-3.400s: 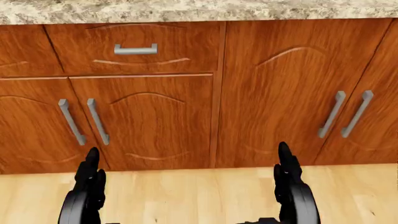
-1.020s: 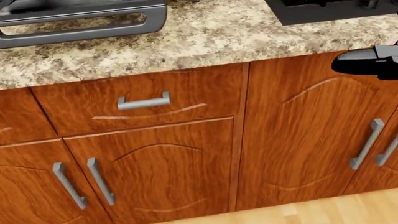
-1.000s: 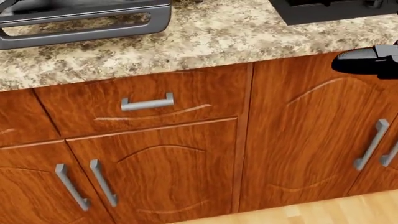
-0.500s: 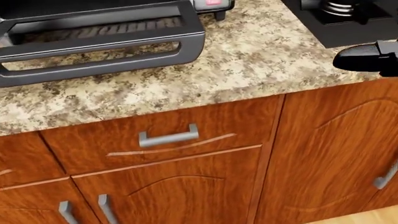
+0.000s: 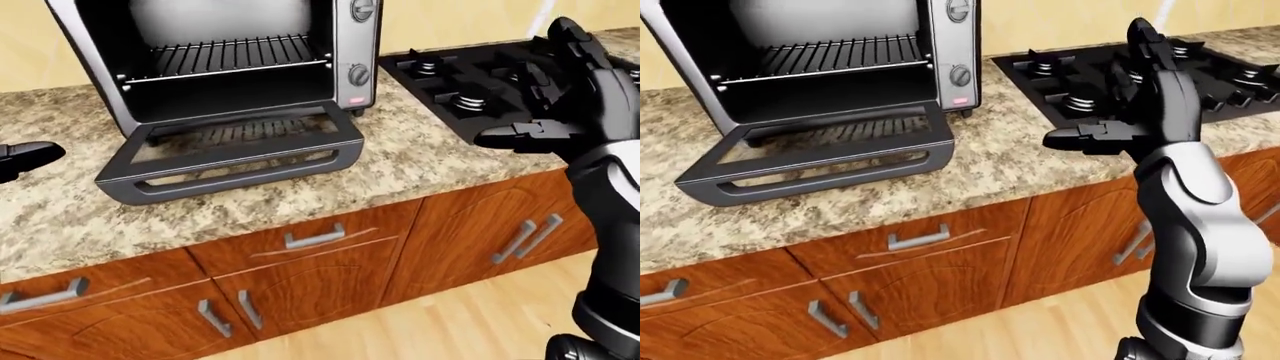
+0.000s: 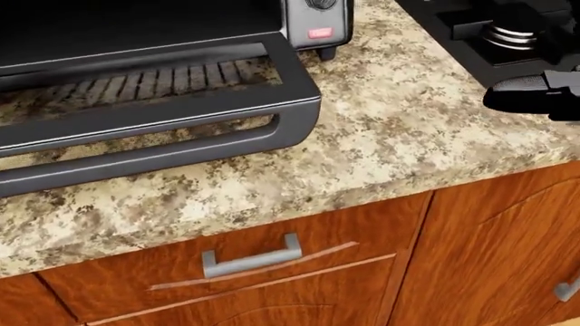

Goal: Close the toaster oven door.

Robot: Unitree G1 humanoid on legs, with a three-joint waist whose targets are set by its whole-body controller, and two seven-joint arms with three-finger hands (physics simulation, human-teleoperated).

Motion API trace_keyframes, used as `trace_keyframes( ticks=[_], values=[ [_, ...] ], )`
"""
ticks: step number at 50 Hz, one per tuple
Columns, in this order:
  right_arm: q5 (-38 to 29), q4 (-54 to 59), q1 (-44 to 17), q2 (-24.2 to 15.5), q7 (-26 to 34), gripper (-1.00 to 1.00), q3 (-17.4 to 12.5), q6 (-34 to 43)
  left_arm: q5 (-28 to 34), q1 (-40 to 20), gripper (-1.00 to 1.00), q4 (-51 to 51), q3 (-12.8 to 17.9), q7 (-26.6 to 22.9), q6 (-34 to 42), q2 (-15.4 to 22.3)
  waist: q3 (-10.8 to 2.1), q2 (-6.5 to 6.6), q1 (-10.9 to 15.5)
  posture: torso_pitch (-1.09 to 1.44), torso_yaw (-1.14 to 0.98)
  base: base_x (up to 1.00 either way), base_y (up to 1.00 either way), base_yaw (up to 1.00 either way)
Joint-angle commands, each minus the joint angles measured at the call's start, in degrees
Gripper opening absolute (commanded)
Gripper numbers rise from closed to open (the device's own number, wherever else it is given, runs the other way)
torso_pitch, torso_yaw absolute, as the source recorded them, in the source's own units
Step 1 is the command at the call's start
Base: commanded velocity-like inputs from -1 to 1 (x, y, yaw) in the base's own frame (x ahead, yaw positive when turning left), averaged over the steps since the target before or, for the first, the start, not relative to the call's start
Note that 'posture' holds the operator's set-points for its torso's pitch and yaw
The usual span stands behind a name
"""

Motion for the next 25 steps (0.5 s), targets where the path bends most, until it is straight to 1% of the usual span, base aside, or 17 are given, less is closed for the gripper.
trace_keyframes(
  ticks=[1, 5, 6, 7, 8, 9, 10, 13, 17, 18, 19, 20, 21, 22, 23, 24, 25],
  values=[
    [0.42, -2.55, -2.34, -0.94, 0.28, 1.00, -0.32, -2.17, 0.21, -1.34, 1.00, -1.58, 2.06, 0.35, -2.04, 2.02, -1.47, 0.09, 0.44, 0.00, 0.00, 0.20, 0.02, 0.00],
    [0.63, -2.34, -3.04, -1.39, 0.18, 1.00, -0.38, -1.84, -0.38, -1.41, 1.00, -1.19, 2.62, 0.55, -1.69, 2.48, -0.44, 3.05, -0.22, 0.00, 0.00, 0.20, 0.02, 0.00],
    [0.67, -2.36, -3.05, -1.38, 0.11, 1.00, -0.37, -1.86, -0.54, -1.38, 1.00, -1.18, 2.72, 0.70, -1.61, 2.55, -0.59, 4.23, -0.37, 0.00, 0.00, 0.20, 0.02, 0.00],
    [0.75, -2.48, -3.08, -1.42, 0.07, 1.00, -0.37, -1.79, -0.66, -1.39, 1.00, -1.21, 2.79, 0.89, -1.57, 2.69, -1.33, 6.12, -0.50, 0.00, 0.00, 0.20, 0.02, 0.00],
    [0.77, -2.35, -3.24, -1.52, 0.07, 1.00, -0.34, -1.81, -0.74, -1.21, 1.00, -1.11, 3.04, 0.94, -1.59, 2.86, -2.25, 6.29, -0.43, 0.00, 0.00, 0.20, 0.02, 0.00],
    [0.89, -2.27, -3.57, -1.68, 0.00, 1.00, -0.34, -1.59, -0.76, -0.95, 1.00, -1.12, 3.20, 0.87, -1.70, 2.89, -1.26, 5.84, 0.20, 0.00, 0.00, 0.20, 0.02, 0.00],
    [0.93, -2.31, -3.61, -1.74, -0.03, 1.00, -0.31, -1.56, -0.73, -0.73, 1.00, -0.98, 3.28, 0.76, -1.83, 2.88, -0.79, 6.53, -0.02, 0.00, 0.00, 0.20, 0.02, 0.00],
    [1.11, -2.35, -3.65, -1.95, -0.11, 1.00, -0.45, -1.46, -1.00, 0.02, 1.00, -0.61, 4.01, 0.45, -1.93, 2.84, -1.24, 5.08, 0.64, 0.00, 0.00, 0.21, 0.03, 0.00],
    [1.37, -2.60, -3.38, -2.07, -0.15, 1.00, -0.65, -1.39, -0.99, 0.44, 1.00, 0.57, 4.47, 0.21, -2.57, 2.97, -0.54, 2.57, 0.96, 0.00, 0.00, 0.20, 0.04, 0.00],
    [1.37, -2.49, -3.42, -2.07, -0.16, 1.00, -0.60, -1.47, -0.99, 0.65, 1.00, 0.50, 4.60, 0.18, -2.59, 3.00, -0.62, 1.81, 1.08, 0.00, 0.00, 0.20, 0.03, 0.00],
    [1.43, -2.48, -3.52, -2.10, -0.19, 1.00, -0.56, -1.42, -1.04, 0.79, 1.00, 0.45, 4.76, 0.12, -2.53, 3.07, -0.70, 0.90, 1.21, 0.00, 0.00, 0.20, 0.05, 0.00],
    [1.53, -2.58, -3.59, -2.11, -0.24, 1.00, -0.57, -1.30, -1.07, 0.88, 1.00, 0.49, 4.87, 0.07, -2.53, 3.11, -1.09, -0.46, 1.34, 0.00, 0.00, 0.20, 0.05, 0.00],
    [1.55, -2.62, -3.51, -2.08, -0.24, 1.00, -0.53, -1.35, -1.08, 1.06, 1.00, 0.65, 5.12, -0.10, -2.55, 3.24, -1.72, -2.40, 1.30, 0.00, 0.00, 0.20, 0.05, 0.00],
    [1.57, -2.61, -3.54, -2.07, -0.29, 1.00, -0.52, -1.35, -1.01, 1.08, 1.00, 1.06, 5.20, -0.29, -2.79, 3.34, -1.29, -0.18, 0.84, 0.00, 0.00, 0.19, 0.05, 0.00],
    [1.60, -2.60, -3.57, -2.06, -0.34, 1.00, -0.50, -1.35, -1.13, 1.02, 1.00, 1.25, 5.41, -0.28, -2.64, 3.63, -1.33, -0.95, 0.77, 0.00, 0.00, 0.20, 0.05, 0.00],
    [1.61, -2.61, -3.58, -2.04, -0.36, 1.00, -0.45, -1.38, -1.31, 1.03, 1.00, 1.55, 5.63, -0.25, -2.59, 3.77, -1.32, -1.02, 0.64, 0.00, 0.00, 0.20, 0.05, 0.00],
    [1.61, -2.59, -3.60, -2.04, -0.37, 1.00, -0.40, -1.42, -1.49, 1.24, 1.00, 1.82, 5.89, -0.39, -2.67, 3.82, -1.41, -0.67, 0.37, 0.00, 0.00, 0.20, 0.05, 0.00]
  ],
)
